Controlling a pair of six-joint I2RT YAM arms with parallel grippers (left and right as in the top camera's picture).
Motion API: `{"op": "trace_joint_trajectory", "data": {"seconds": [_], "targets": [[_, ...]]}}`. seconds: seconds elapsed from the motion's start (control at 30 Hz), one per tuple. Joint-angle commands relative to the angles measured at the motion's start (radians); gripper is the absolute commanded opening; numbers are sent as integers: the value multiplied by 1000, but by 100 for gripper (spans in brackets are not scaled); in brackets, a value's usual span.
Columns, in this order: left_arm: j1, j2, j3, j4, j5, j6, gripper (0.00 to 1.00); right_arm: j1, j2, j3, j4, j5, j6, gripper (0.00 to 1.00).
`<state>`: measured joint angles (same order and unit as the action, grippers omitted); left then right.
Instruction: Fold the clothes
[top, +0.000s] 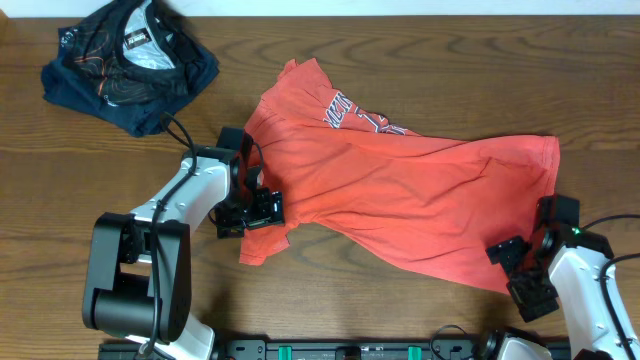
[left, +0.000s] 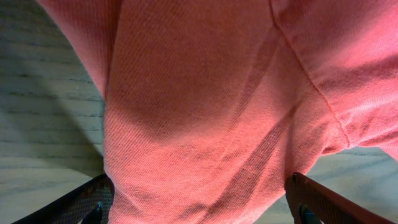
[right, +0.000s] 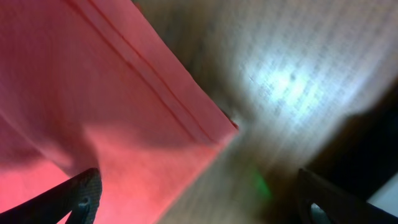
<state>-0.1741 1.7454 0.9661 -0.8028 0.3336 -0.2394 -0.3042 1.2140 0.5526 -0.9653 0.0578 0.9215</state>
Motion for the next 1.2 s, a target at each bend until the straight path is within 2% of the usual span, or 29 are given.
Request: {"op": "trace_joint_trajectory", "data": {"seconds": [0.0, 0.17, 0.3, 0.47, 0.53, 0.57, 0.6, 0.63, 0.73, 0.8, 1.17], "targets": [[0, 13, -7, 1, -9, -8, 90, 10, -12, -45, 41, 24, 44, 97], [0, 13, -7, 1, -9, -5, 89, 10, -12, -110, 122, 2, 44, 96], [0, 13, -7, 1, -9, -5, 89, 10, -11, -137, 143, -13, 56, 83], [0, 13, -7, 2, -9, -5, 90, 10, -12, -172, 173, -13, 70, 41], [0, 13, -7, 2, -9, -5, 89, 10, -12, -187, 185, -13, 74, 16], [0, 13, -7, 2, -9, -5, 84, 10, -12, -189, 185, -13, 78, 3], [0, 13, -7, 2, -9, -5, 75, 10, -12, -189, 184, -14, 77, 2], [0, 13, -6, 2, -9, -4, 58, 10, -12, -188, 184, -17, 77, 1], [0, 11, -6, 1, -9, -5, 29, 10, -12, -183, 183, -17, 77, 1], [0, 6, -6, -8, -8, -5, 6, 10, -12, -172, 170, -17, 77, 1], [0, -119, -6, -34, -9, -5, 6, 10, -13, -2, 36, -17, 42, 1]]}}
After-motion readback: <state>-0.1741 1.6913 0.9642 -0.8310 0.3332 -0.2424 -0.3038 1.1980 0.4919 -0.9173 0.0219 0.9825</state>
